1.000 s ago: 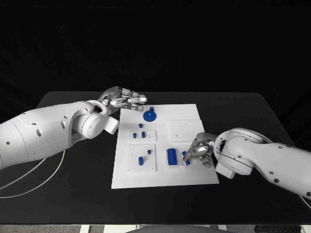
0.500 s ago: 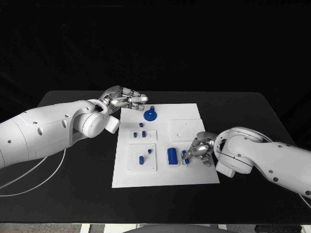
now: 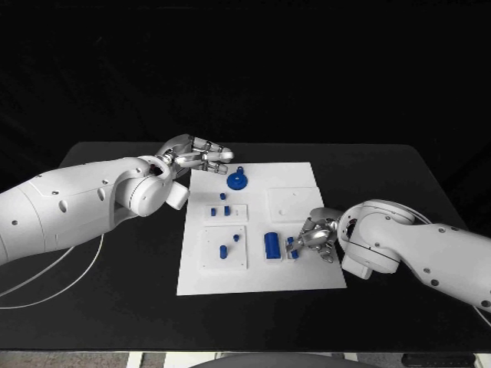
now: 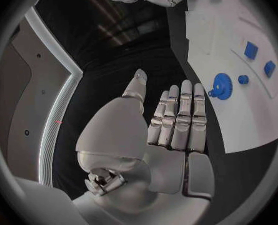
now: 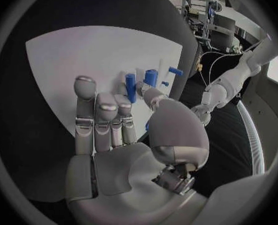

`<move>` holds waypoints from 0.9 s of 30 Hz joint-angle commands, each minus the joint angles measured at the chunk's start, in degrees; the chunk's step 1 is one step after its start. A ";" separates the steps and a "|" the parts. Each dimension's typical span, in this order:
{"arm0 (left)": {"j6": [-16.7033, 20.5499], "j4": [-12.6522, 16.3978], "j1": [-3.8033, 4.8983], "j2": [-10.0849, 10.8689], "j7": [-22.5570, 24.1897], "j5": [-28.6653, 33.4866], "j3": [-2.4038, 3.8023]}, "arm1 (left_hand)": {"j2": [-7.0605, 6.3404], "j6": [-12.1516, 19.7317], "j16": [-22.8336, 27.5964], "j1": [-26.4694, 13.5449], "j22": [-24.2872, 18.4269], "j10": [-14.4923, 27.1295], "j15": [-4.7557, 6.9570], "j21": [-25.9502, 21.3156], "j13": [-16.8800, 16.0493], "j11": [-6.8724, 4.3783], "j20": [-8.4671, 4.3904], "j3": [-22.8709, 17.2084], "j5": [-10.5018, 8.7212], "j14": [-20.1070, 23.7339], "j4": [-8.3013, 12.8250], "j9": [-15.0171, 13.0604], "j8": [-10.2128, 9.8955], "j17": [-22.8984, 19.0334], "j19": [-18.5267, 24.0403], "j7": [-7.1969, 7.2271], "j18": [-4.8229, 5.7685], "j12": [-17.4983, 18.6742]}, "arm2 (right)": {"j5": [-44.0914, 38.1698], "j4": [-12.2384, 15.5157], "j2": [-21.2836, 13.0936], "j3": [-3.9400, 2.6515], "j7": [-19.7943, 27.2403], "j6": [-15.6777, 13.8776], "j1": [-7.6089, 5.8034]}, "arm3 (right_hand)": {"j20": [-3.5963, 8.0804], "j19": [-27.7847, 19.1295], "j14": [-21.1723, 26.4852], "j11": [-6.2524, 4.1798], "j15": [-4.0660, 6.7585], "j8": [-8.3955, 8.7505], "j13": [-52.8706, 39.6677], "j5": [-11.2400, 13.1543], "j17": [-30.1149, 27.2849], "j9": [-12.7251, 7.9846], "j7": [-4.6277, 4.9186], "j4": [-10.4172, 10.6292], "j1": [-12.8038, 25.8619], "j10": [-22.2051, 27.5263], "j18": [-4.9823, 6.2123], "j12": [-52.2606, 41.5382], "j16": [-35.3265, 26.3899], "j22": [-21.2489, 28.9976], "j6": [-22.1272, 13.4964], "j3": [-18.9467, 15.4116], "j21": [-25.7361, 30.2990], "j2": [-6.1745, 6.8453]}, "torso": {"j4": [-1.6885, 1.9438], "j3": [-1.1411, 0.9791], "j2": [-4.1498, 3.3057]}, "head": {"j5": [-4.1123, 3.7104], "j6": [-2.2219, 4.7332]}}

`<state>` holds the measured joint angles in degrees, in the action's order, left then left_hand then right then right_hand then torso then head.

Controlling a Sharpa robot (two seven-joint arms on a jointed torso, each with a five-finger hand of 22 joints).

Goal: Assemble the parts on the task board

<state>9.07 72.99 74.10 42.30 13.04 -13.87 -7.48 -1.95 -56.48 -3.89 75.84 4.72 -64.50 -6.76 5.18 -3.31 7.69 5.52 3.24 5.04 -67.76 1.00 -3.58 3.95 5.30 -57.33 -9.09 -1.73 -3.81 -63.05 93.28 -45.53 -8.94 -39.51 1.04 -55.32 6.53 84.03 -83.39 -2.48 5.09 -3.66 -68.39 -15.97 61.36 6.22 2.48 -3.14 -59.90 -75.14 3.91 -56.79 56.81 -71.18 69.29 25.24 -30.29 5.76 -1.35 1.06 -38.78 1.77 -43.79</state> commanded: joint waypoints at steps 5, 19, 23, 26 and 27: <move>-0.80 0.09 0.04 -0.07 0.17 -0.20 0.04 | 0.16 0.32 0.23 -0.15 -0.08 0.48 0.06 0.23 -0.07 -0.03 0.31 -0.11 -0.32 0.30 -0.38 -0.05 0.10 0.07 -0.20 0.18 0.33 0.24 | -0.59 0.12 0.22 0.53 -2.03 3.54 0.57 | 0.13 2.52 0.02 0.10 0.33 0.00 0.03 -0.18 0.02 -0.10 0.09 -0.24 -0.61 -0.36 0.24 -0.07 -0.21 0.11 0.28 0.12 0.22 -0.05 | 0.00 0.04 -0.01 | 0.03 -0.10; -0.79 0.07 0.04 -0.08 0.12 -0.24 0.04 | 0.17 0.33 0.24 -0.18 -0.09 0.54 0.04 0.21 -0.07 -0.01 0.33 -0.13 -0.29 0.37 -0.51 -0.04 0.09 0.06 -0.14 0.17 0.34 0.25 | -0.69 -0.05 0.31 0.58 -1.77 2.87 0.57 | 0.11 2.53 0.01 0.20 0.27 0.01 0.32 9.20 -0.02 -0.22 0.08 1.28 0.52 -0.39 0.28 0.17 -0.34 0.22 0.30 -1.17 0.24 0.10 | 0.01 0.00 0.00 | 0.05 -0.10; -0.78 0.05 0.04 -0.08 0.11 -0.24 0.04 | 0.17 0.33 0.24 -0.18 -0.09 0.54 0.04 0.21 -0.07 -0.01 0.33 -0.13 -0.29 0.37 -0.51 -0.04 0.09 0.06 -0.14 0.17 0.34 0.25 | -0.64 -0.14 0.37 0.59 -1.58 2.84 0.57 | 0.09 2.51 0.06 0.38 0.24 -0.02 0.57 13.15 -0.01 -0.29 0.29 7.41 0.52 -0.36 0.42 0.41 -0.43 0.31 0.30 -2.27 0.36 3.72 | -0.03 0.00 0.00 | 0.04 -0.12; -0.78 0.05 0.04 -0.10 0.10 -0.24 0.04 | 0.17 0.33 0.24 -0.18 -0.09 0.54 0.04 0.21 -0.07 -0.01 0.33 -0.13 -0.29 0.37 -0.51 -0.04 0.09 0.06 -0.14 0.17 0.34 0.25 | -0.56 -0.16 0.41 0.59 -1.43 2.93 0.57 | 0.19 2.51 0.09 0.40 0.29 -0.03 0.60 13.21 0.05 -0.38 0.34 8.87 1.23 -0.37 0.37 0.52 -0.48 0.34 0.29 -3.85 0.39 4.89 | -0.03 0.00 0.00 | 0.04 -0.12; -0.79 0.04 0.04 -0.10 0.10 -0.24 0.04 | 0.17 0.33 0.24 -0.18 -0.09 0.54 0.04 0.21 -0.07 -0.01 0.33 -0.13 -0.29 0.37 -0.51 -0.04 0.09 0.06 -0.14 0.17 0.34 0.25 | -0.52 -0.16 0.42 0.59 -1.37 2.96 0.57 | 0.23 2.52 0.08 0.37 0.30 -0.04 0.60 13.23 0.12 -0.44 0.25 9.86 0.63 -0.39 0.32 0.57 -0.50 0.35 0.28 -5.44 0.38 4.70 | -0.03 0.00 0.00 | 0.04 -0.12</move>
<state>9.00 72.93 74.10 42.28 12.86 -13.98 -7.48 -1.95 -56.48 -3.89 75.84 4.72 -64.50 -6.76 5.18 -3.31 7.70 5.51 3.07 5.04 -67.76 0.84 -3.58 3.95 5.29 -57.33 -9.09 -1.73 -3.82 -63.60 93.22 -45.39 -8.85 -39.52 1.87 -55.32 6.53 84.03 -83.38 -2.25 5.08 -3.86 -67.83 -2.88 61.39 6.02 2.50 6.42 -59.01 -75.36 3.91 -56.50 56.57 -70.92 69.67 20.34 -30.29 10.35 -1.37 1.07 -38.77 1.83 -43.88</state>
